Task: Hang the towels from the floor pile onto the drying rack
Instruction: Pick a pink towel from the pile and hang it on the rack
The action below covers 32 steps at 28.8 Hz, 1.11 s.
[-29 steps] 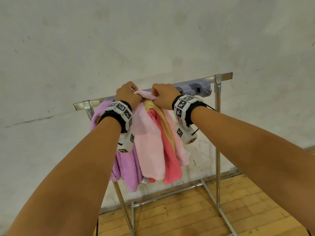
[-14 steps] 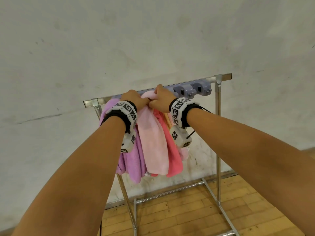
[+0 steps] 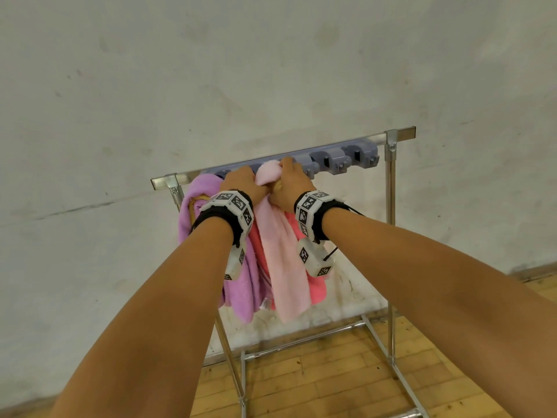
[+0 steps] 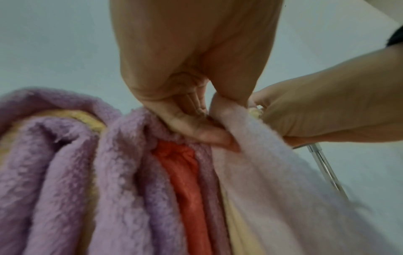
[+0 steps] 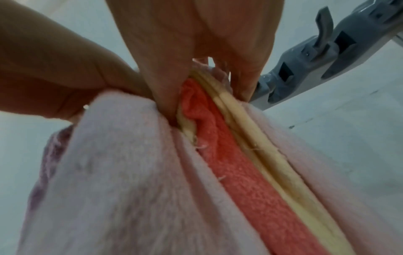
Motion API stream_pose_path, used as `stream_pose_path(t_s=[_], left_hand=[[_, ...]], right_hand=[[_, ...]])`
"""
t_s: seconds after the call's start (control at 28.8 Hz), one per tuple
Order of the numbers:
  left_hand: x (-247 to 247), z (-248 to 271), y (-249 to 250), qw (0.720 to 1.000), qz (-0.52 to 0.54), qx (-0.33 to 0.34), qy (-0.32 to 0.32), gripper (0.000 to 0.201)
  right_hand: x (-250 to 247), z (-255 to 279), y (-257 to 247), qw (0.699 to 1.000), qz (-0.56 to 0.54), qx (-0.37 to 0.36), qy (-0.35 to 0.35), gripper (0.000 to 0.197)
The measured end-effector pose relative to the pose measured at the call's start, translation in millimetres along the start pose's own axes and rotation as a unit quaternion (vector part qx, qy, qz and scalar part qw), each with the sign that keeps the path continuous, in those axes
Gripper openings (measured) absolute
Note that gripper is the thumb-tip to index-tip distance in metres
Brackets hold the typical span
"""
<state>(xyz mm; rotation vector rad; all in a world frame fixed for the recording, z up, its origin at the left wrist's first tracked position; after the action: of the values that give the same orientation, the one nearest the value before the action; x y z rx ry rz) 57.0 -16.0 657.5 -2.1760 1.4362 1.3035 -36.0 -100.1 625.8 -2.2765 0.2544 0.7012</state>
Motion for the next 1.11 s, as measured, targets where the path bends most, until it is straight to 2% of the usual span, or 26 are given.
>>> stream_pose_path(t_s=[0.14,0.24,0.38,0.56,0.66,0.87,0.97,1.11], left_hand=[[4.0,0.6,2.1,1.0,-0.011,0.006,0.008,0.029],[5.8,0.2,0.9,1.0,-0.013,0.016,-0.001,0.032],[3.5,0.5,1.9,1.0,-0.017,0.021,0.006,0.035],[10.5,5.0,13.7,0.999,-0.044,0.025,-0.008,0.061],[11.2,11.0,16.3,1.0,-0.001,0.005,-0.013,0.072],[-4.3,9.8,9.0,0.992,0.126,-0.024,0.018,0.049],[-14.7,8.7,15.1,0.986,0.159,-0.02,0.04,0.04],[-21.0,7.6,21.1,0.986,0.164,-0.011,0.033,0.034]], right_hand=[[4.1,3.1,4.1,1.0,0.005,0.004,0.024,0.061],[3.0,1.6,2.5,0.999,0.034,-0.012,0.007,0.067],[-12.2,-3.5,3.5,0.997,0.06,-0.049,-0.019,0.059],[-11.0,-6.7,1.2,0.992,0.1,-0.044,-0.069,0.07],[-7.8,-3.2,3.3,0.993,0.079,-0.036,-0.085,0.077],[-25.1,-11.7,-0.3,0.996,-0.005,-0.032,-0.081,0.057],[-37.3,-16.1,-3.2,0.997,-0.049,-0.021,-0.061,0.042],[-42.3,-16.5,-5.8,0.998,-0.058,-0.01,-0.021,0.031]])
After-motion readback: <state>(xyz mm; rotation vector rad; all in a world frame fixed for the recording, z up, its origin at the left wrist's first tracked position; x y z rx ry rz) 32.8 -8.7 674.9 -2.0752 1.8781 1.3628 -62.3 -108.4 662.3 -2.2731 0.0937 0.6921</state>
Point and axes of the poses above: each hand's wrist, its own z-axis away from the middle knuckle, its own x-axis out of the palm, y = z × x, the point moved 2 cm from there along -z, towards the middle knuckle, and after that the axes turned 12 degrees about y, right-handed, at the moved point
